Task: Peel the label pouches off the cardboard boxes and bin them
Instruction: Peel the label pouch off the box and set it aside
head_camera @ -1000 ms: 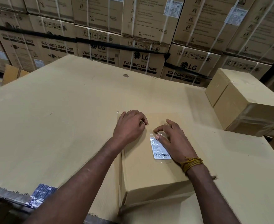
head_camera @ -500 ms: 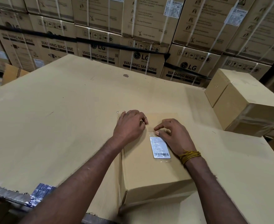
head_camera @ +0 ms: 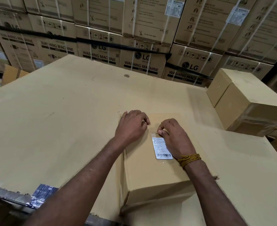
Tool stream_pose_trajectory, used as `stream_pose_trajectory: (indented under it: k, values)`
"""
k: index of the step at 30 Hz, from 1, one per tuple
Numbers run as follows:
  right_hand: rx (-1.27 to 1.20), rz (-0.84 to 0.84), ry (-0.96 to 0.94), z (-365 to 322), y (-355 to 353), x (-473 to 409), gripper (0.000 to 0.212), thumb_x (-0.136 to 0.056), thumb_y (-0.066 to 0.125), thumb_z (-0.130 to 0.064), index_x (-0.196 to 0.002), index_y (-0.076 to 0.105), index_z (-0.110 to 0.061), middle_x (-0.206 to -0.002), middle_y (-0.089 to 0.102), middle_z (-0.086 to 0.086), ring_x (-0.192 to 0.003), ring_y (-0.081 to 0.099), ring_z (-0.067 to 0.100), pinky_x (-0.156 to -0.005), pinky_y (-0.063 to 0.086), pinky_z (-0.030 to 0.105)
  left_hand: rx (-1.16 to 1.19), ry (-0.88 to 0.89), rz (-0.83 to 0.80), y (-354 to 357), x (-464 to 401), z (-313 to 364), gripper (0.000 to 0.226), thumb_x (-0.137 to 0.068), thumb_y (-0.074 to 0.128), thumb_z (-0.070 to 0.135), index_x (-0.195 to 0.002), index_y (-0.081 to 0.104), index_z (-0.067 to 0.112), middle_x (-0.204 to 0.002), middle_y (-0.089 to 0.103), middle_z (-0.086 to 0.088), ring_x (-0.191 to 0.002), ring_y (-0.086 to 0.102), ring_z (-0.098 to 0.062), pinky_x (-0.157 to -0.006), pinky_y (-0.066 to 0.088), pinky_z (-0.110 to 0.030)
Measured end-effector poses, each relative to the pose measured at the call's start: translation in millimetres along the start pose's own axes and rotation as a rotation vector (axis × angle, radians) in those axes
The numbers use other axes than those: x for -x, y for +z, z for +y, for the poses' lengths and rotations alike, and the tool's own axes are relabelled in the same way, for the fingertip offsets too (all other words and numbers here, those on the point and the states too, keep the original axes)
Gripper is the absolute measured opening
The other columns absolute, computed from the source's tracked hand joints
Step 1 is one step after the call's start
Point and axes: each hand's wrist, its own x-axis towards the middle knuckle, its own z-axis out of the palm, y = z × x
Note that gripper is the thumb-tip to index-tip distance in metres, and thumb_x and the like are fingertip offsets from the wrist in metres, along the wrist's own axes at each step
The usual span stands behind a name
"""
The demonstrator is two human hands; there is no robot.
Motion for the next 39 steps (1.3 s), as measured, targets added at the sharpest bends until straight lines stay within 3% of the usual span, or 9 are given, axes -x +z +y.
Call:
stream_pose_trajectory:
  k: [12, 14, 17, 19, 24, 28, 30, 34, 39]
  values:
    - [-0.092, 0.053, -0.005, -1, -5, 14, 0.012, -0.097, 0.054, -0.014, -0.093, 0.055, -0.025, -0.109, 0.053, -0.004, -0.094, 0.055, 0.021, -0.087, 0.047, 0.044, 0.0, -0.003, 0.002, 0, 1, 0, 0.02, -0.091, 0.049, 0.018, -0.095, 0.063, 0.032, -0.117, 0.061, 0.008, -0.122, 0.048, -0.012, -0.115, 0.017, -0.037]
    - [-0.113, 0.055, -0.008, 3, -5, 17, 0.012, -0.095, 0.058, -0.019, -0.105, 0.059, -0.026, -0.114, 0.053, -0.006, -0.097, 0.056, 0.016, -0.088, 0.049, 0.043, -0.001, -0.001, -0.001, -1, 1, 1, 0.02, -0.091, 0.049, 0.018, -0.094, 0.062, 0.032, -0.117, 0.061, 0.008, -0.123, 0.048, -0.012, -0.116, 0.017, -0.038]
    - [-0.147, -0.014, 0.009, 6, -6, 20, 0.044, -0.094, 0.063, -0.031, -0.135, 0.048, -0.034, -0.13, 0.05, -0.007, -0.113, 0.054, 0.011, -0.097, 0.046, 0.037, 0.002, -0.002, -0.002, -1, 1, 1, 0.019, -0.091, 0.049, 0.018, -0.092, 0.06, 0.034, -0.116, 0.061, 0.008, -0.122, 0.048, -0.013, -0.117, 0.017, -0.039]
    - [-0.15, -0.029, 0.039, 7, -5, 19, 0.055, -0.094, 0.063, -0.035, -0.144, 0.043, -0.031, -0.137, 0.047, -0.005, -0.121, 0.051, 0.01, -0.102, 0.043, 0.034, 0.006, -0.001, 0.0, -2, 2, 1, 0.019, -0.091, 0.049, 0.019, -0.091, 0.059, 0.035, -0.115, 0.061, 0.008, -0.122, 0.048, -0.013, -0.117, 0.017, -0.04]
    - [-0.107, 0.001, 0.098, 7, -6, 14, 0.032, -0.092, 0.068, -0.03, -0.121, 0.07, -0.015, -0.134, 0.05, 0.002, -0.12, 0.052, 0.012, -0.096, 0.038, 0.017, 0.001, 0.001, -0.003, -1, 1, 0, 0.019, -0.091, 0.049, 0.018, -0.092, 0.06, 0.034, -0.117, 0.06, 0.008, -0.123, 0.048, -0.013, -0.116, 0.017, -0.039]
    - [-0.119, 0.085, 0.066, 2, -6, 11, 0.008, -0.088, 0.071, -0.016, -0.095, 0.073, -0.012, -0.107, 0.061, 0.001, -0.1, 0.059, 0.013, -0.079, 0.032, -0.002, -0.011, 0.001, 0.013, -1, 0, -1, 0.019, -0.091, 0.05, 0.018, -0.093, 0.062, 0.033, -0.116, 0.061, 0.008, -0.119, 0.05, -0.013, -0.113, 0.02, -0.036]
    - [-0.109, 0.103, 0.064, 0, -6, 9, 0.002, -0.088, 0.071, -0.015, -0.088, 0.07, -0.016, -0.1, 0.062, -0.001, -0.095, 0.059, 0.013, -0.079, 0.036, 0.002, -0.015, 0.001, 0.014, -1, 0, -2, 0.019, -0.091, 0.05, 0.018, -0.094, 0.063, 0.032, -0.116, 0.061, 0.008, -0.119, 0.05, -0.012, -0.112, 0.02, -0.035]
    - [-0.042, 0.094, 0.063, -2, -5, 6, 0.012, -0.092, 0.062, -0.019, -0.085, 0.06, -0.028, -0.1, 0.061, -0.002, -0.093, 0.057, 0.019, -0.088, 0.046, 0.039, -0.018, 0.003, 0.014, -1, 0, -2, 0.019, -0.091, 0.05, 0.019, -0.093, 0.062, 0.034, -0.116, 0.061, 0.008, -0.119, 0.05, -0.013, -0.112, 0.02, -0.036]
    - [-0.104, 0.084, 0.043, 0, -5, 12, 0.012, -0.095, 0.057, -0.014, -0.087, 0.056, -0.023, -0.097, 0.056, -0.005, -0.091, 0.054, 0.017, -0.087, 0.045, 0.041, -0.024, 0.014, 0.019, 0, 1, 1, 0.019, -0.09, 0.05, 0.018, -0.091, 0.061, 0.034, -0.114, 0.062, 0.008, -0.118, 0.051, -0.013, -0.11, 0.022, -0.035]
